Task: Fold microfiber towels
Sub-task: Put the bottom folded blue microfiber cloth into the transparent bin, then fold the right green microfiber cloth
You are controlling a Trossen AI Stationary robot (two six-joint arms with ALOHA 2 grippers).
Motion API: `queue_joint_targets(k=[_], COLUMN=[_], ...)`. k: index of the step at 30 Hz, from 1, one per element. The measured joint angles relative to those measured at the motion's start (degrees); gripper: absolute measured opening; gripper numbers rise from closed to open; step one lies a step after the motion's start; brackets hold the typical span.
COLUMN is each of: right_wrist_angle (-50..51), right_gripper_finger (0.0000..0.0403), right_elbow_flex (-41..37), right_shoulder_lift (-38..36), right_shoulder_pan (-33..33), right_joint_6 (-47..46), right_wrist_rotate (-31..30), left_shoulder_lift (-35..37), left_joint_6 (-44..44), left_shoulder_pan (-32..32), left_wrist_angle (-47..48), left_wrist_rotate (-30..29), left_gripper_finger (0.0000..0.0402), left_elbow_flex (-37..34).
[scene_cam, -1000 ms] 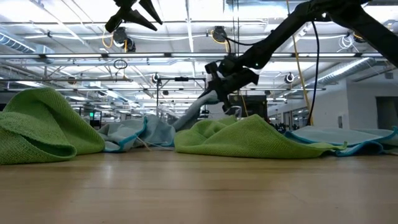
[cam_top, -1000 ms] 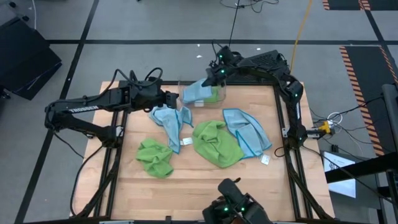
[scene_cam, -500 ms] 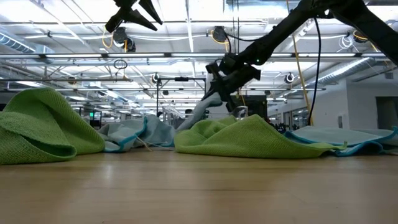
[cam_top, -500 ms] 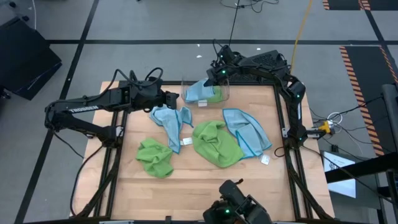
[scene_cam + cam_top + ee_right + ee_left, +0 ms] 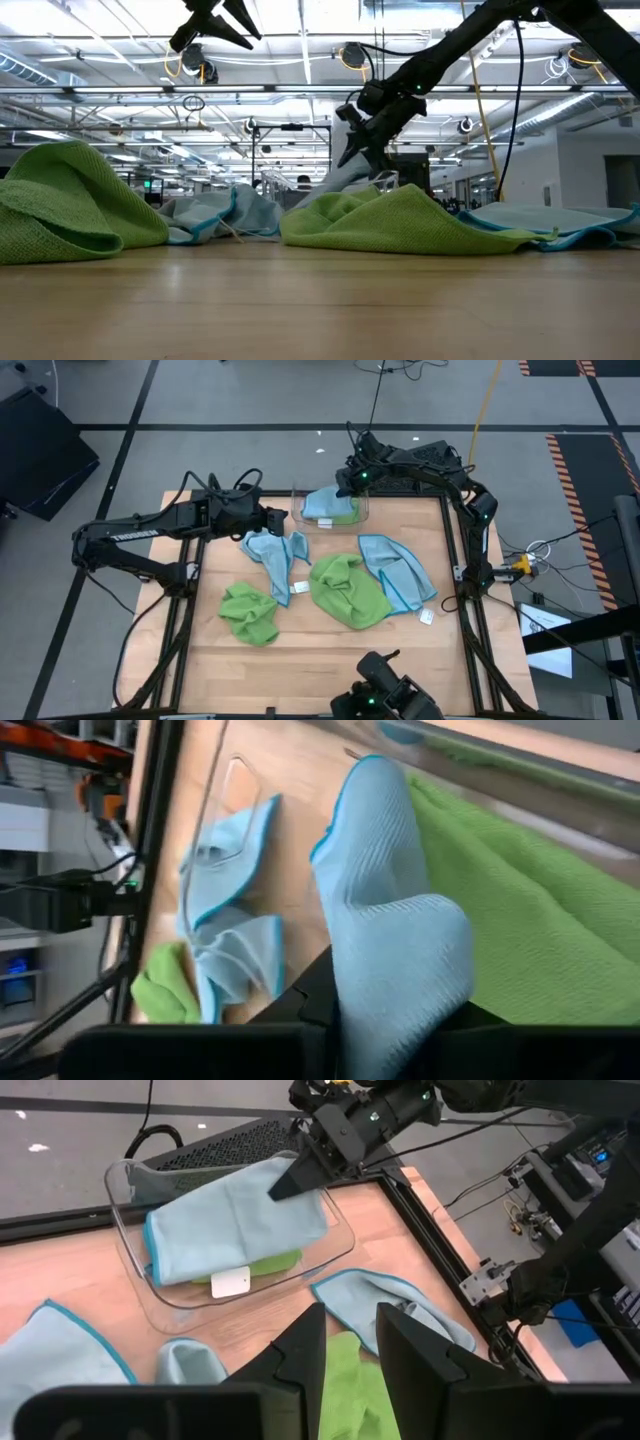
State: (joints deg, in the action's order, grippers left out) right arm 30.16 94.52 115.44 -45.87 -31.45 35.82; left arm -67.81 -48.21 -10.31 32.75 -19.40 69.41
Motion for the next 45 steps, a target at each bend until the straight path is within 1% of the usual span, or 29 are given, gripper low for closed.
queue_joint_targets(k=[3,7,12,15,17,21,25,29,33,38,42,45], right_wrist_angle=[0.15,1.04,1.94,2.60,4.81,7.73,8.74,10.25,13.38,16.72,17.31,17.70], right_gripper_finger=[0.0078,0.0123,0.0178,0.0202,0.0212,0.0221,0.0221,0.0221,0.0222,0.0222,0.0222,0.0222], right_elbow_flex=[0.00,0.00,0.00,0.00,0.00,0.00,0.00,0.00,0.00,0.00,0.00,0.00], right_shoulder_lift=[0.00,0.00,0.01,0.02,-0.42,-2.78,-5.80,-10.29,-15.83,-23.73,-28.83,-31.78], right_shoulder_pan=[0.00,0.00,-0.20,-0.55,-0.91,-1.77,-2.80,-3.45,-3.42,-1.93,-0.35,0.43], right_joint_6=[-0.23,-0.18,-0.32,0.15,1.63,5.64,7.50,8.50,10.73,13.45,15.19,15.47], right_wrist_rotate=[-0.28,-3.20,-3.22,-3.59,-5.25,-9.69,-12.05,-13.18,-14.61,-14.82,-14.78,-14.76], left_shoulder_lift=[0.00,0.00,0.00,0.00,0.00,0.00,0.00,-0.01,0.00,-0.05,-0.59,-1.45], left_joint_6=[0.07,-0.09,-0.15,-0.15,-0.11,0.01,0.84,2.65,3.46,4.23,4.17,3.68], left_shoulder_pan=[0.00,0.00,0.00,0.00,0.00,0.00,0.00,0.00,0.04,0.04,0.02,0.01], left_wrist_angle=[0.00,0.00,0.00,0.00,0.00,0.09,0.19,0.95,3.84,9.71,13.68,14.64], left_wrist_rotate=[0.00,0.00,0.00,0.00,0.00,0.00,0.23,1.36,1.40,1.53,2.60,3.34], left_gripper_finger=[0.0093,0.0093,0.0093,0.0093,0.0093,0.0093,0.0093,0.0093,0.0093,0.0093,0.0093,0.0093], left_elbow_flex=[0.00,0.00,0.00,0.00,0.00,0.00,0.00,0.00,0.00,0.00,0.00,0.02])
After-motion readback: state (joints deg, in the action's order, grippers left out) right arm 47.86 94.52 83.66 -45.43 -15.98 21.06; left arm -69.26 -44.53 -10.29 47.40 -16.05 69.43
